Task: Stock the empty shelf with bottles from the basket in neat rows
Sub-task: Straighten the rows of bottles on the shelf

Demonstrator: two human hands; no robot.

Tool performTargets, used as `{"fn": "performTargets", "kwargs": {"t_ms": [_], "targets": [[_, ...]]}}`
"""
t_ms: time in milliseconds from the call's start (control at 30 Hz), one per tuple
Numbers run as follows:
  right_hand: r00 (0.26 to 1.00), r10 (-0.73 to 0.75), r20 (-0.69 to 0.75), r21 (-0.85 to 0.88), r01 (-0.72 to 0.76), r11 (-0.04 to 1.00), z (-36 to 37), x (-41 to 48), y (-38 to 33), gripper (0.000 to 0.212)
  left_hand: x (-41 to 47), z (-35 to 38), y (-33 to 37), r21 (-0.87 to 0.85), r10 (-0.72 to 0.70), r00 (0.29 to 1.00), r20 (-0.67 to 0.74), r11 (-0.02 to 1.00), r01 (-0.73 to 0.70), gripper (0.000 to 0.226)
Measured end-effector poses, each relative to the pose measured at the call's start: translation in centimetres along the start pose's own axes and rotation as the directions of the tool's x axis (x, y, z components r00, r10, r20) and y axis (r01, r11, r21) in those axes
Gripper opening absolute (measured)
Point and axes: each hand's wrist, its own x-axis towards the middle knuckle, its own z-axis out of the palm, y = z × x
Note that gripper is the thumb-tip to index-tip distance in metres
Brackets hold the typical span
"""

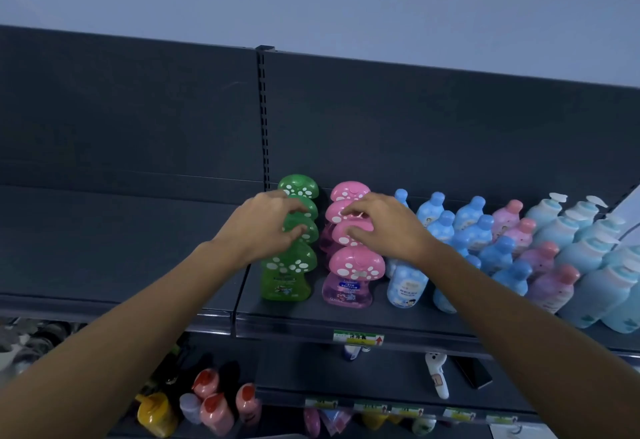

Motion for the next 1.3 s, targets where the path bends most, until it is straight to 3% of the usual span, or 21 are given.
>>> {"fn": "performTargets", "kwargs": {"t_ms": [267,533,1300], "targets": [[0.981,0.018,0.191,-0.01,-0.017,1.0,0.9,2.9,1.7,0.043,3.5,1.4,-2.8,-0.067,-0.029,0.976,0.214,0.997,0.044,0.041],[0.967,0.035,0.253,-0.037,-0.027,0.999,1.8,4.1,3.3,0.058,4.1,2.5,-3.8,-0.118,-0.05,0.98,0.194,0.99,0.074,0.048],[0.958,-0.058,0.282,-0.034,0.07,0.997,1.4,4.9,3.2,0.057,4.1,2.4,-3.7,-0.014,-0.071,0.971,0.229,0.997,0.077,0.051]]}}
